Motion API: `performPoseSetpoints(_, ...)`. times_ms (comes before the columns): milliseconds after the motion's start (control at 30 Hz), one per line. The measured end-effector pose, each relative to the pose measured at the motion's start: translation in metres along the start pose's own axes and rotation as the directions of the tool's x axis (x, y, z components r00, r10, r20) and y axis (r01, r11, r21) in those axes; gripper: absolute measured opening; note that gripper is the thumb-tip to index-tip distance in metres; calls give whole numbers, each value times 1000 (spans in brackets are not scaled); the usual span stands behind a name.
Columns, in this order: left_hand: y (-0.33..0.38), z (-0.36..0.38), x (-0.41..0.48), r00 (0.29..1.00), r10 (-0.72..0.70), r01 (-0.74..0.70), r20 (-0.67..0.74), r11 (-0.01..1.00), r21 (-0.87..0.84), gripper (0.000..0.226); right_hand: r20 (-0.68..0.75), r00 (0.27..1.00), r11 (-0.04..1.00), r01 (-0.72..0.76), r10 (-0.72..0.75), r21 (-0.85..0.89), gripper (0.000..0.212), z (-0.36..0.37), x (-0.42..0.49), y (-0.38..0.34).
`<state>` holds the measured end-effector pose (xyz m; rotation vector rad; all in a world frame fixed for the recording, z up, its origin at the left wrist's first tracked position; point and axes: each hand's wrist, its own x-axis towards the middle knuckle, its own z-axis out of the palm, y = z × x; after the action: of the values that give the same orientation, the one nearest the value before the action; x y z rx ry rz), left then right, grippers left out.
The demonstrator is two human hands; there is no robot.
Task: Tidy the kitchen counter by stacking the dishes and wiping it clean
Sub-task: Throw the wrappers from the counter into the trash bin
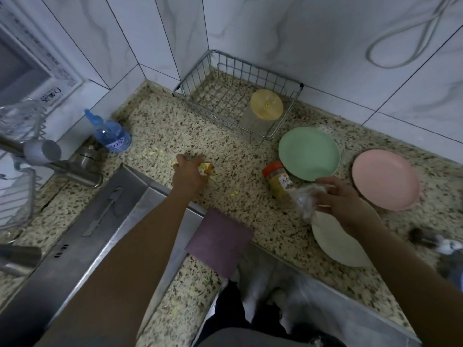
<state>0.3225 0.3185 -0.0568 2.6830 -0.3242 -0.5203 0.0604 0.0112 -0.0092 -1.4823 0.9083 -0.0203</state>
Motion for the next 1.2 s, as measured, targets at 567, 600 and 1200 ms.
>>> performPoseSetpoints(567, 36, -31, -60, 955, -48, 296, 294, 253, -921, 12, -124, 991, 975, 75, -49, 211, 49, -21, -40, -4)
performPoseSetpoints(600, 44, -29, -65, 949, -36, 313, 313, 224, -923, 13, -133, 990, 972, 83, -54, 221, 49, -28, -45, -2)
performPoseSetpoints(1200, 157, 41, -178, 834, 224, 409, 504, 362, -838, 49, -279, 960, 942, 67, 29, 329, 28, -122, -157, 56)
